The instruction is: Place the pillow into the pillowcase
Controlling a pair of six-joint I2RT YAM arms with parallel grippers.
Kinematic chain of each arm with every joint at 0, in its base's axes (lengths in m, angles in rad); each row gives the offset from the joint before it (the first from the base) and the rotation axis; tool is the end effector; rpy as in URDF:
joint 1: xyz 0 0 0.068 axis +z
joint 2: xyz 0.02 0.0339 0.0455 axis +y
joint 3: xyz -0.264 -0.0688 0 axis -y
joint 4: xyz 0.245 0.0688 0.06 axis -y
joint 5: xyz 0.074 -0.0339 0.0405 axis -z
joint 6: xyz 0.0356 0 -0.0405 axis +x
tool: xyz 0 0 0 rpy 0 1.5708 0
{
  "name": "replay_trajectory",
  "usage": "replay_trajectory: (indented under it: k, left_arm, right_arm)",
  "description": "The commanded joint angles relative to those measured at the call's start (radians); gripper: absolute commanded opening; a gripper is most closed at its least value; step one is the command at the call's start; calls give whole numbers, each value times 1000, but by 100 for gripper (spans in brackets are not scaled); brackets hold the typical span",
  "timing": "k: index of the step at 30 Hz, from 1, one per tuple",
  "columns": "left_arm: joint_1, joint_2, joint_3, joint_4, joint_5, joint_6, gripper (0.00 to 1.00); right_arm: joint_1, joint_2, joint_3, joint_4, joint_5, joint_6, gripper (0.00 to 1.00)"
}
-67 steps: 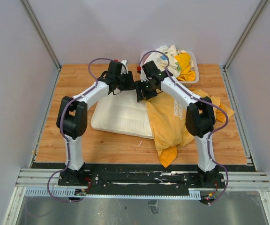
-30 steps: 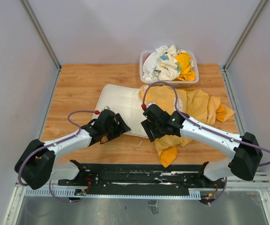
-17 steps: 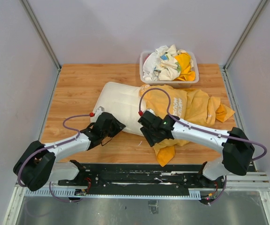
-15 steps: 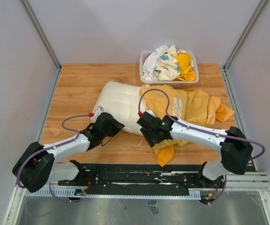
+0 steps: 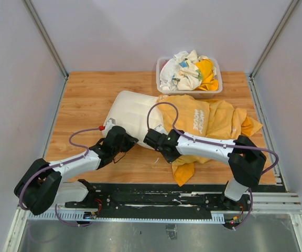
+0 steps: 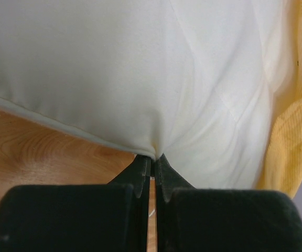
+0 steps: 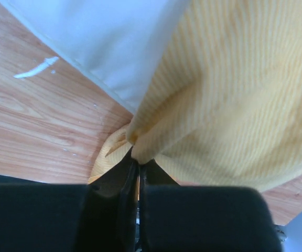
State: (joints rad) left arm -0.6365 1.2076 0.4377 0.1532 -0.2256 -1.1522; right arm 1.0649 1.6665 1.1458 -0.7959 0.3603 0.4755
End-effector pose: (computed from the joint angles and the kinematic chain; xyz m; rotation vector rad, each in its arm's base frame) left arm 0.1917 -0.1318 0.1700 -0.7079 2.1626 -0.7545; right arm 0.1634 0.2691 0.2026 -0.7264 2.6102 -0.1131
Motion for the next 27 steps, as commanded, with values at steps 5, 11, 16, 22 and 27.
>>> replay_trajectory:
  k: [5, 11, 16, 22, 27]
  left_arm:
    - [0, -77, 97, 45, 57, 3, 0]
    - [0, -110, 221, -2, 89, 15, 0]
    - [0, -121, 315, -42, 80, 33, 0]
    - [0, -89, 374, -64, 65, 48, 0]
    - [0, -57, 372, -22, 79, 33, 0]
  right_arm:
    - [24, -32, 269, -67, 2, -86, 1]
    - [21, 88, 518, -94, -7, -205, 1]
    - [-14, 133, 641, -101, -58, -247, 1]
    - [-42, 115, 716, -109, -65, -281, 1]
    - [-66, 72, 687, -89, -66, -287, 1]
